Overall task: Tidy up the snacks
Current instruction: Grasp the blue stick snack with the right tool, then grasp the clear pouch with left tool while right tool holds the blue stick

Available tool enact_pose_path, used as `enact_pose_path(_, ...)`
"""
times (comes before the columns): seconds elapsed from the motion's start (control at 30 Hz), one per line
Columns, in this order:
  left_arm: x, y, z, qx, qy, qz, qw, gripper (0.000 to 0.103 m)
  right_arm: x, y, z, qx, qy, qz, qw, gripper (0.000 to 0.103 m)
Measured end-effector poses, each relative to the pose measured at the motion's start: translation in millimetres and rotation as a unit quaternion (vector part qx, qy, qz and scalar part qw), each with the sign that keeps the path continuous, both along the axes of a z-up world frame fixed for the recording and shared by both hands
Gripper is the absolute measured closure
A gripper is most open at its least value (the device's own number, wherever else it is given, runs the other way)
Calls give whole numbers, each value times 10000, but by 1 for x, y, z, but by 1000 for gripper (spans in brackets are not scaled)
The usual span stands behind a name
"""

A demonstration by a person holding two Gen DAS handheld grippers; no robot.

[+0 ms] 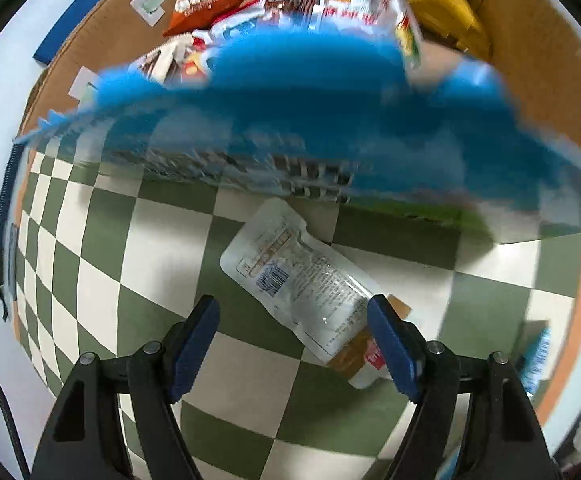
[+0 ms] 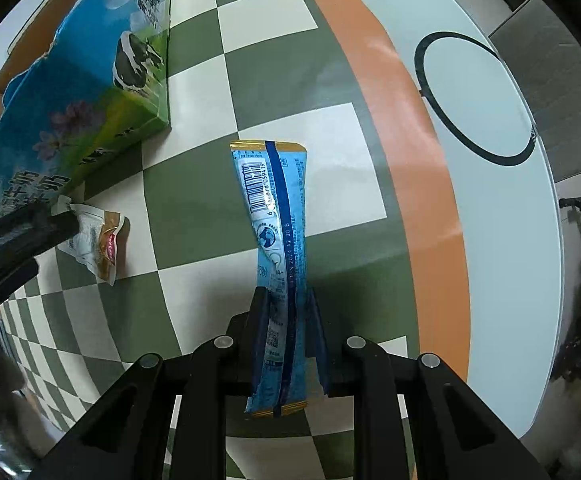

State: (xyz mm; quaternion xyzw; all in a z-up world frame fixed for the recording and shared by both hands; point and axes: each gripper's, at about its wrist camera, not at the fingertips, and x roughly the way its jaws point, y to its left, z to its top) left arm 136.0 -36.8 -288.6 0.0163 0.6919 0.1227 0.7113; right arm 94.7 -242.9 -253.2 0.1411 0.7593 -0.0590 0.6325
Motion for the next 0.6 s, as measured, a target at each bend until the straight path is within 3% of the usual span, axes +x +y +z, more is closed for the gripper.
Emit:
enact_pose_path(0.1, -8, 1, -4, 216, -73, 0, 9997, 26, 0, 4, 2, -95, -27, 144, 9998, 80)
enact_pose_path(0.33, -14, 41, -5, 216, 287, 110, 9993, 26, -2, 15, -1, -88, -29, 180, 9998, 80)
enact_pose_path(0.5, -22, 76, 9, -588, 460, 588, 9955, 26, -1, 12, -3, 42, 17, 49, 10000, 80)
enact_pose_path(0.6, -10, 82, 13, -1257, 571, 786, 9873, 26, 1, 4, -6, 215, 106, -155, 9996, 80)
